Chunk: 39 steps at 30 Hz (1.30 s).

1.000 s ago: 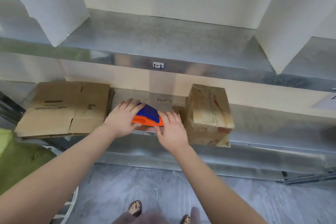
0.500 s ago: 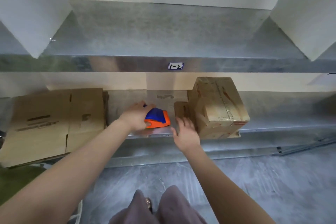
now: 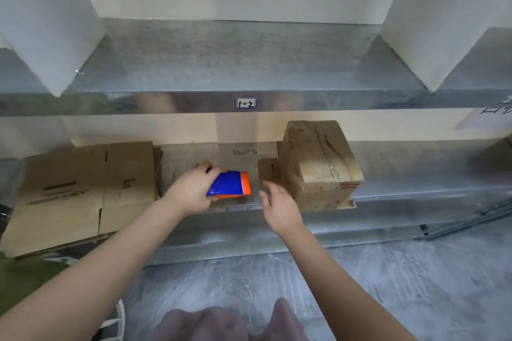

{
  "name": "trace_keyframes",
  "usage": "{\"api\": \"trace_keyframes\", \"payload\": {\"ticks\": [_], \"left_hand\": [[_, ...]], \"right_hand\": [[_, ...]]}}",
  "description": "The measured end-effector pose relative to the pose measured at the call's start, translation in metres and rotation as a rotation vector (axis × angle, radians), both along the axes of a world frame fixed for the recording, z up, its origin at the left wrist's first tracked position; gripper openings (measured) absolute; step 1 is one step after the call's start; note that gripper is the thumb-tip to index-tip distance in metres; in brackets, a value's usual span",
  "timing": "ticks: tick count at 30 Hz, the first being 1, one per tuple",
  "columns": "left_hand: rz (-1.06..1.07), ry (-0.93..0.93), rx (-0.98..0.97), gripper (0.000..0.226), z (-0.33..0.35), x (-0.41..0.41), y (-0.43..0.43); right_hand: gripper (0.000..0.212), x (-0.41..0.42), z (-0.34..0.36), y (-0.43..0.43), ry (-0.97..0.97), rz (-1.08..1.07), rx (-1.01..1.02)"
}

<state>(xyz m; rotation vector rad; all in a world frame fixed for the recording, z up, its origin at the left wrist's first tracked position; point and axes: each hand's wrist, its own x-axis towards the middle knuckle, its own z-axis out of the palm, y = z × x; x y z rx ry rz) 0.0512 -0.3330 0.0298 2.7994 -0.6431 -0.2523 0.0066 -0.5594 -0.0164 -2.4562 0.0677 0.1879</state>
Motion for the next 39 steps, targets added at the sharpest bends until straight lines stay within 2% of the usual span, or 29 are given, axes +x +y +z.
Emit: {"api": "trace_keyframes", "payload": {"ticks": [4,7,10,15,18,24,27,29,33,36,39], "left_hand": [[-0.022,-0.174,-0.116,0.065,0.038,-0.015,0.014],[-0.047,-0.301,-0.147,0.066,0.069,-0.027,0.004],[-0.028,-0.35,-0.186,0.068,0.103,-0.044,-0.018],[-0.026,-0.421,-0.226,0.058,0.14,-0.073,-0.064],[-0.054,-0.438,-0.223,0.057,0.147,-0.085,-0.089],[-0.093,-0.438,-0.261,0.06,0.152,-0.097,-0.135],[-0.108,-0.42,-0.255,0.059,0.151,-0.095,-0.148],[-0.112,-0.389,-0.268,0.059,0.148,-0.091,-0.155],[-0.05,-0.349,-0.241,0.063,0.134,-0.082,-0.143],[0.022,-0.338,-0.229,0.061,0.128,-0.075,-0.114],[0.026,-0.298,-0.253,0.062,0.126,-0.069,-0.11]], "right_hand": [[0.041,-0.005,0.024,-0.004,-0.054,0.058,-0.006],[0.042,-0.007,0.053,-0.014,-0.176,0.097,-0.019],[0.04,-0.011,0.083,-0.033,-0.318,0.125,-0.007],[0.042,-0.017,0.11,-0.087,-0.472,0.131,-0.069],[0.042,-0.018,0.115,-0.118,-0.371,0.156,0.024],[0.028,-0.024,0.123,-0.158,0.012,0.099,0.536],[0.018,-0.025,0.116,-0.17,0.014,0.058,0.621],[0.02,-0.025,0.113,-0.175,-0.019,0.007,0.632],[0.029,-0.023,0.111,-0.207,-0.021,-0.278,0.897],[0.021,-0.015,0.105,-0.251,0.002,-0.352,0.932],[0.009,-0.008,0.099,-0.247,-0.006,-0.234,0.754]]}}
